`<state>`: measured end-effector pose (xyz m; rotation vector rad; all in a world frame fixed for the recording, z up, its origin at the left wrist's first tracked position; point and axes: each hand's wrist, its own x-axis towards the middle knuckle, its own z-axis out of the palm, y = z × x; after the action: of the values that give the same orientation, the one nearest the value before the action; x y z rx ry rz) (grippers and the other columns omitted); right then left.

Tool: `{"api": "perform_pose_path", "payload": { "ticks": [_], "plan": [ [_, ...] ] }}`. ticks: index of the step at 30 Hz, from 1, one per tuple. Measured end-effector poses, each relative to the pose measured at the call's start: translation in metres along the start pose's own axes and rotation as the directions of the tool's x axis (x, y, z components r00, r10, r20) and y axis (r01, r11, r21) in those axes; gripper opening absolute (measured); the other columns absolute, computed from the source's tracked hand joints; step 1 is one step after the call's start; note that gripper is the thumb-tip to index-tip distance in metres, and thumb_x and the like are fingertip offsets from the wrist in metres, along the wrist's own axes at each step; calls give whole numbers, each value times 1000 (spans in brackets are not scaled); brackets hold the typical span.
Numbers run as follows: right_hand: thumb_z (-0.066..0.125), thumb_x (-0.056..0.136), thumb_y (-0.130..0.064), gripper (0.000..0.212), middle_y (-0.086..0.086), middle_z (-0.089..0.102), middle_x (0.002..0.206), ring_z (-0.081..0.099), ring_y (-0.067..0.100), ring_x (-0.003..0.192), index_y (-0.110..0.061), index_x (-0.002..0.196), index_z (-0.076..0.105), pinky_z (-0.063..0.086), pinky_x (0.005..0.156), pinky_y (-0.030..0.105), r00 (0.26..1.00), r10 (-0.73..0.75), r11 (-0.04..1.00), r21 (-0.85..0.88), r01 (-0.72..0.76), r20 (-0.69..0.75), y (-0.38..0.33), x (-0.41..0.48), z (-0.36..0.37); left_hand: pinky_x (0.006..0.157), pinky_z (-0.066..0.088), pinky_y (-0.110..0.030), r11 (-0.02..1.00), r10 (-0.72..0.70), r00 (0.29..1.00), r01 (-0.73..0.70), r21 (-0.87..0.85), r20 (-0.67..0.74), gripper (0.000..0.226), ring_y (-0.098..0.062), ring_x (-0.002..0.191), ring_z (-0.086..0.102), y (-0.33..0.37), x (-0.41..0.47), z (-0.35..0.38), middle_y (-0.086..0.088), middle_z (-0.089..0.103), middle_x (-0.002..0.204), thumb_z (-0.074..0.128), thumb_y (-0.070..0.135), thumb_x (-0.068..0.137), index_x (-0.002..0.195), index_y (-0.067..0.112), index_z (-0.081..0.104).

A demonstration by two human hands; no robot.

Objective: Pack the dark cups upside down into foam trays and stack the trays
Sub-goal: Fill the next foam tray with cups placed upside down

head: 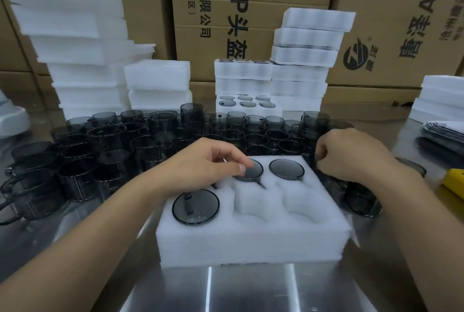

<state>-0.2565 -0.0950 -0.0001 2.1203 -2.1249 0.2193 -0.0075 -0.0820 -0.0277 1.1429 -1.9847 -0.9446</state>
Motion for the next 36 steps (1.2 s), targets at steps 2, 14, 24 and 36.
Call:
{"api": "perform_pose_path", "payload": {
  "ticks": [2,14,24,36],
  "plan": [
    [58,80,-17,10,0,62,91,55,25,81,-23,85,65,39,60,28,996,-8,999,36,11,-91,-1,-1,-4,69,50,-18,1000,1,1000,-1,-2,4,19,-13,82,65,0,1,0,10,73,89,66,23,87,86,40,74],
    [71,83,-20,10,-6,58,87,47,8,68,-20,93,70,40,69,29,790,-120,781,434,449,-601,-27,-4,9,60,49,-16,997,20,999,-21,-71,-27,19,-5,75,65,-4,2,0,6,74,83,61,19,92,98,33,72],
    [67,80,-21,11,-10,52,83,48,5,65,-16,90,68,43,64,29,723,-270,624,457,634,-635,-55,-21,25,59,50,-16,975,-27,977,-20,-220,-210,37,-3,72,68,-3,6,-1,10,74,85,61,30,90,126,32,52],
    [74,79,-13,42,-20,38,107,45,-7,85,-19,115,55,37,76,8,738,-294,609,476,634,-607,-52,-16,29,59,52,-19,951,-73,970,-2,-311,-232,23,-9,79,71,-1,6,0,13,73,86,61,29,90,112,26,56]
  ]
}}
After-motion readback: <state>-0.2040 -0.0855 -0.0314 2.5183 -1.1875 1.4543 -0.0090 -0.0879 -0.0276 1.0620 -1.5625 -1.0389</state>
